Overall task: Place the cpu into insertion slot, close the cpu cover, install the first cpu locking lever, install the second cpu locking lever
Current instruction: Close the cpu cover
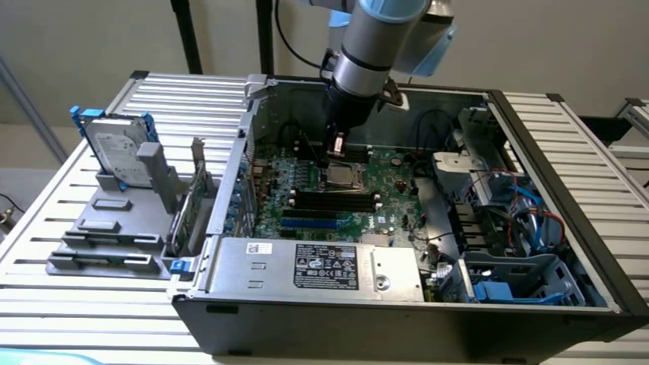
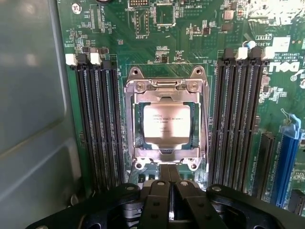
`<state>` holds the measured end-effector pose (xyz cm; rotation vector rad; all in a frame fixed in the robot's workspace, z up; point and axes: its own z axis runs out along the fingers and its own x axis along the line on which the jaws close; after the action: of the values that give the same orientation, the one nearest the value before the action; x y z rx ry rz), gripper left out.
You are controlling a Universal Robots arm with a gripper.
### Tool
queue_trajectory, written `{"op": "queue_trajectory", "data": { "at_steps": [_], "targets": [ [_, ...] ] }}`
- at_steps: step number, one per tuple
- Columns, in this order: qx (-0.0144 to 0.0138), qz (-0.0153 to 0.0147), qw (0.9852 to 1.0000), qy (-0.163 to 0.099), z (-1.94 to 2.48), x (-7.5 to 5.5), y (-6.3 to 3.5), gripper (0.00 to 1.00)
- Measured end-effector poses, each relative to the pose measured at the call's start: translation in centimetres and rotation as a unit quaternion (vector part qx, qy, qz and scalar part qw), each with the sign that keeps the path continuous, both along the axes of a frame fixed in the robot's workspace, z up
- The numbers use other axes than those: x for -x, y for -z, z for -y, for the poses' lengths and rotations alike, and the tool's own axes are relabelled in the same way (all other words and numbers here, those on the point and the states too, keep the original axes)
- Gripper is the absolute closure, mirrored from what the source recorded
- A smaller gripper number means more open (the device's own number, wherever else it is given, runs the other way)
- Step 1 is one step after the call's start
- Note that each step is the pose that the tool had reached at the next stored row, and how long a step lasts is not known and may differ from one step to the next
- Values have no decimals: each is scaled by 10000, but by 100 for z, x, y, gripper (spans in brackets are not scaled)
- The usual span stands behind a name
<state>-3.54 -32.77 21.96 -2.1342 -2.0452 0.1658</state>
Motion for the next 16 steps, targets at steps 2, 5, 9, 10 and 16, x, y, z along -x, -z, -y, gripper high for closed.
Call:
{"op": "queue_trajectory", "data": {
  "at_steps": [2,5,9,10,16],
  "targets": [
    [-19,0,10000,10,-4,1,27,89],
    [-33,2,10000,23,-7,0,74,89],
    [-37,9,10000,40,-6,1,139,89],
    [-39,11,10000,45,-7,1,154,89],
    [-42,15,10000,72,-7,1,181,89]
  ]
}}
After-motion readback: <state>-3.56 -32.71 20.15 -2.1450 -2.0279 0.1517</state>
